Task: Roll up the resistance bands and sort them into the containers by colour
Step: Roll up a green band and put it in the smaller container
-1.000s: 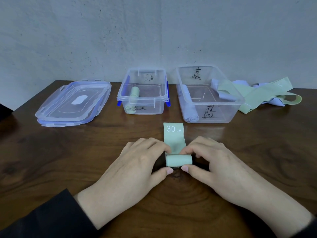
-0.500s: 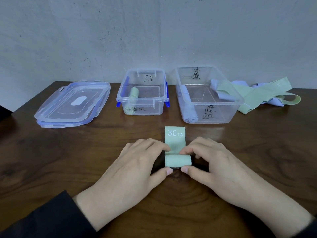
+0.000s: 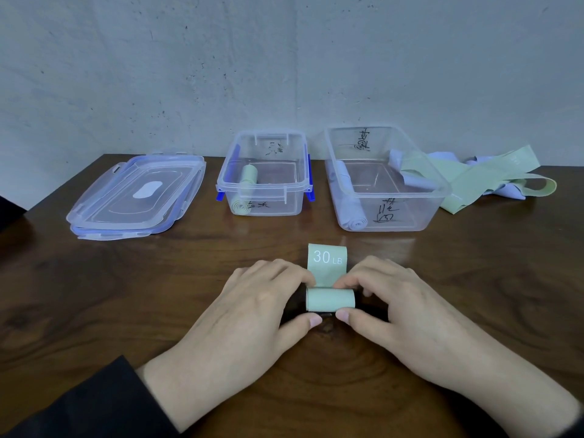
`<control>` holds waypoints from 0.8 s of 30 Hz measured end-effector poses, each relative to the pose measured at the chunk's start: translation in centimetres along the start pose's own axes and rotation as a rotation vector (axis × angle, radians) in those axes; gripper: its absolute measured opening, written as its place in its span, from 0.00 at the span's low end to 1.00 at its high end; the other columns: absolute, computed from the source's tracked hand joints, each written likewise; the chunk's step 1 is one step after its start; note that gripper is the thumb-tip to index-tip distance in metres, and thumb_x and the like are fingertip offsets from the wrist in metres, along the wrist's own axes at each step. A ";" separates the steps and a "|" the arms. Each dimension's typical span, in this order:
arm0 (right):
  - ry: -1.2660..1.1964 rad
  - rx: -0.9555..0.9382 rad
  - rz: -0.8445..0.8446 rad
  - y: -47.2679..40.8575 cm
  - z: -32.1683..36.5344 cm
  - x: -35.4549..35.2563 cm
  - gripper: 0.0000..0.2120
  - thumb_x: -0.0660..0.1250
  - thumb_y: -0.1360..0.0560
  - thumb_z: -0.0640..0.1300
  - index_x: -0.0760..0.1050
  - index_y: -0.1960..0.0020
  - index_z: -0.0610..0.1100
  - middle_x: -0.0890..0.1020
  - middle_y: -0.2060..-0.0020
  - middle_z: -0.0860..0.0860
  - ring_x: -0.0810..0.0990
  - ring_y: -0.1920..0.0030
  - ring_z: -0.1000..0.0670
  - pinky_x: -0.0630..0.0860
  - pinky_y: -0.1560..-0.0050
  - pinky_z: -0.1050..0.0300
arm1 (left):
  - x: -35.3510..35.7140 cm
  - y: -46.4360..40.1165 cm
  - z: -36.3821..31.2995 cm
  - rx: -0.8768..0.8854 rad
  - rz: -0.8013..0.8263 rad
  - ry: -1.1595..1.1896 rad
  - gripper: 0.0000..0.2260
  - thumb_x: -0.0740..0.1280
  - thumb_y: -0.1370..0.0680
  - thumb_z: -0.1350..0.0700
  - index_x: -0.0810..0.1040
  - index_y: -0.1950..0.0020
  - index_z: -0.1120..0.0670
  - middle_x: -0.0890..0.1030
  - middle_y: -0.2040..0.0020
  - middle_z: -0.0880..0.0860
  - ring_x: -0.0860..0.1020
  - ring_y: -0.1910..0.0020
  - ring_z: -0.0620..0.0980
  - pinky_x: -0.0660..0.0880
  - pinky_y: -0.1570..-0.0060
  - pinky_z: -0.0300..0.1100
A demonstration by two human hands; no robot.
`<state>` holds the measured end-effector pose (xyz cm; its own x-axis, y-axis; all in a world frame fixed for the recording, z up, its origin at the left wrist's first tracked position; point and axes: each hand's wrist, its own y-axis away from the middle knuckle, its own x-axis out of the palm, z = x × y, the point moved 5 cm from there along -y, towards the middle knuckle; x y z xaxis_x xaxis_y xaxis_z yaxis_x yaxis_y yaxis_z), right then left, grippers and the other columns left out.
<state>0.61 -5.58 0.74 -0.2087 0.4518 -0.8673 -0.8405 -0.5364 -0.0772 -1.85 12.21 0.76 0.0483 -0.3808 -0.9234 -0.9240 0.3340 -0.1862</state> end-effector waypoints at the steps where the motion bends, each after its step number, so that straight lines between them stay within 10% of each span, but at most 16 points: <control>1: -0.002 0.000 0.004 0.0 0.0 0.0 0.07 0.63 0.24 0.61 0.73 0.46 0.64 0.72 0.47 0.66 0.68 0.41 0.61 0.65 0.39 0.62 | 0.0 0.0 0.0 0.002 0.004 0.000 0.15 0.59 0.24 0.37 0.69 0.39 0.37 0.70 0.41 0.34 0.67 0.41 0.35 0.63 0.40 0.35; 24: -0.027 0.050 0.002 0.1 -0.2 -0.1 0.12 0.69 0.28 0.60 0.69 0.47 0.64 0.69 0.49 0.69 0.68 0.44 0.62 0.65 0.44 0.66 | 0.1 0.0 0.0 -0.003 -0.010 -0.003 0.17 0.55 0.22 0.39 0.70 0.36 0.39 0.71 0.40 0.35 0.68 0.40 0.36 0.64 0.38 0.36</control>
<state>0.67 -5.78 0.68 -0.2229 0.4703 -0.8539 -0.8641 -0.5008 -0.0502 -1.82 12.14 0.71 0.0589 -0.3817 -0.9224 -0.9248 0.3272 -0.1944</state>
